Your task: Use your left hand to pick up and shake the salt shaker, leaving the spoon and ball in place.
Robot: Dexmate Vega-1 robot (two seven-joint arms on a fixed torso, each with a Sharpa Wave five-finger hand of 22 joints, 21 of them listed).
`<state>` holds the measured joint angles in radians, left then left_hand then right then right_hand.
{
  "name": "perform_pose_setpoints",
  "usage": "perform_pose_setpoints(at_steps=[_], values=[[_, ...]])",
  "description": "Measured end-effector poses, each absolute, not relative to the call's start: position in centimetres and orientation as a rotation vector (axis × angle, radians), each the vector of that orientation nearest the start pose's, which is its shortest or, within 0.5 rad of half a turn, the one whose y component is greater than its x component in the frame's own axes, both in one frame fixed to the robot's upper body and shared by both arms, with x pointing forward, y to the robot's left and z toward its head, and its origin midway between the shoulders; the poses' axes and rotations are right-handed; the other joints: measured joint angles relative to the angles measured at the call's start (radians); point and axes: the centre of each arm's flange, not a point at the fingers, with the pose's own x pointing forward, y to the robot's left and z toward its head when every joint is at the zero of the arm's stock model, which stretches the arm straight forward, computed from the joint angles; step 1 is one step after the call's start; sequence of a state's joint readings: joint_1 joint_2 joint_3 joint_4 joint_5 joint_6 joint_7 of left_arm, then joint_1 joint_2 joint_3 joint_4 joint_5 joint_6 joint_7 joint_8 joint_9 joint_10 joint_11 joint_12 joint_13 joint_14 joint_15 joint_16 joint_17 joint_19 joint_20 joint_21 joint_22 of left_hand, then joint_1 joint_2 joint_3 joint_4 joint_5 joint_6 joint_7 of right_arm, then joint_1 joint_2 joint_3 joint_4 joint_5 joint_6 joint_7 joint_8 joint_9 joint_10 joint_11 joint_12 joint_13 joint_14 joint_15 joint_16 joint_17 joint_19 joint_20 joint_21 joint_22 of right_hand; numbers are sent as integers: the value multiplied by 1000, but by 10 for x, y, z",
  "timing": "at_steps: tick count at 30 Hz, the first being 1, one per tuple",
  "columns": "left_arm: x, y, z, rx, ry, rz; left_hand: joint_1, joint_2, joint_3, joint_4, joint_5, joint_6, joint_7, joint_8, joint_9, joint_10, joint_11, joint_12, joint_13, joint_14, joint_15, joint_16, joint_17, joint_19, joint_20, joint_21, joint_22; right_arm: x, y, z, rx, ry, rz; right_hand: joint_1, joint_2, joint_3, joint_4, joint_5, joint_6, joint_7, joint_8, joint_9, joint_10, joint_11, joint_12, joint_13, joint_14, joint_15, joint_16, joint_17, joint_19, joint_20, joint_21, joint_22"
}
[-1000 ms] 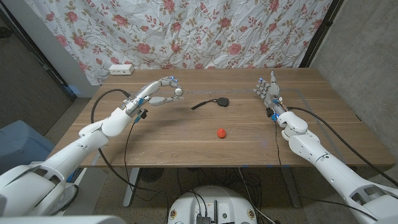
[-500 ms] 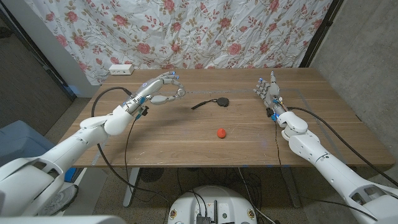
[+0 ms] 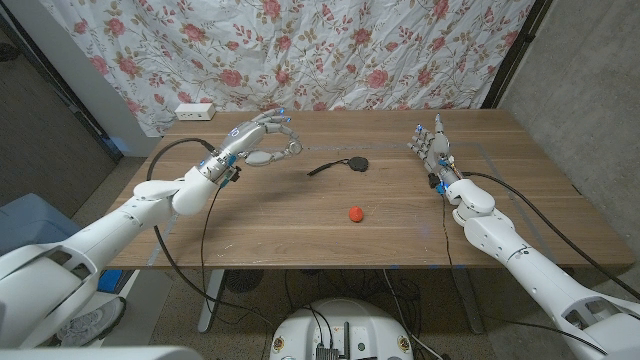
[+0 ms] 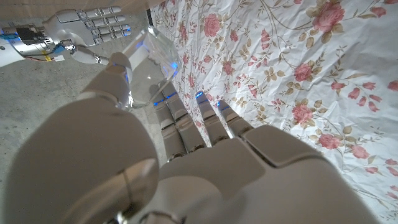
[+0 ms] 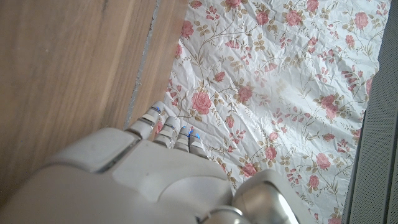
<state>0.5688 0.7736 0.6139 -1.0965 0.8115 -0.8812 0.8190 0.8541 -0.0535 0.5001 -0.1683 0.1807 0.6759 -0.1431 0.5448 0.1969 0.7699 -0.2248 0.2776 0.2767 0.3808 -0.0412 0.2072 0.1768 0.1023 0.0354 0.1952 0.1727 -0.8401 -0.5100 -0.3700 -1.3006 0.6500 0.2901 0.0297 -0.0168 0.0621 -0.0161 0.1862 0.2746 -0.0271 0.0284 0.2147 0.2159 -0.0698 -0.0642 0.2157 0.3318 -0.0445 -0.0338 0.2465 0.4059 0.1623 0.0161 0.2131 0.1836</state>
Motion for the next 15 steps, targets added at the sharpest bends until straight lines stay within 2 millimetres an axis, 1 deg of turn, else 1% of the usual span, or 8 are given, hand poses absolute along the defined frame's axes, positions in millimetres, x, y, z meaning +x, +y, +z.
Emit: perform_pose_setpoints(at_steps=[2,5,11,15], values=[[585,287,29,1238,-1454,-44,0,0,-1,1,0,0,0,0,0,4,3,0,0,2,-2,0,0,0,0,0,0,653,-290,-27,42,-594,207,0,0,0,0,0,0,0,0,0,0,0,0,0,0,0,0,0,0,0,0,0],[584,286,30,1262,-1473,-22,0,0,-1,1,-1,5,5,0,0,7,0,0,0,5,-5,0,0,0,0,0,0,653,-290,-27,42,-594,207,0,0,0,0,0,0,0,0,0,0,0,0,0,0,0,0,0,0,0,0,0],[582,284,32,1298,-1504,15,0,0,-5,-3,-1,6,5,0,0,11,0,0,3,5,-5,0,0,0,0,0,0,653,-290,-27,42,-594,207,0,0,0,0,0,0,0,0,0,0,0,0,0,0,0,0,0,0,0,0,0],[580,282,32,1329,-1523,40,0,0,-5,-3,1,10,0,2,0,13,1,0,5,11,0,0,0,0,0,0,0,653,-290,-27,42,-594,207,0,0,0,0,0,0,0,0,0,0,0,0,0,0,0,0,0,0,0,0,0]])
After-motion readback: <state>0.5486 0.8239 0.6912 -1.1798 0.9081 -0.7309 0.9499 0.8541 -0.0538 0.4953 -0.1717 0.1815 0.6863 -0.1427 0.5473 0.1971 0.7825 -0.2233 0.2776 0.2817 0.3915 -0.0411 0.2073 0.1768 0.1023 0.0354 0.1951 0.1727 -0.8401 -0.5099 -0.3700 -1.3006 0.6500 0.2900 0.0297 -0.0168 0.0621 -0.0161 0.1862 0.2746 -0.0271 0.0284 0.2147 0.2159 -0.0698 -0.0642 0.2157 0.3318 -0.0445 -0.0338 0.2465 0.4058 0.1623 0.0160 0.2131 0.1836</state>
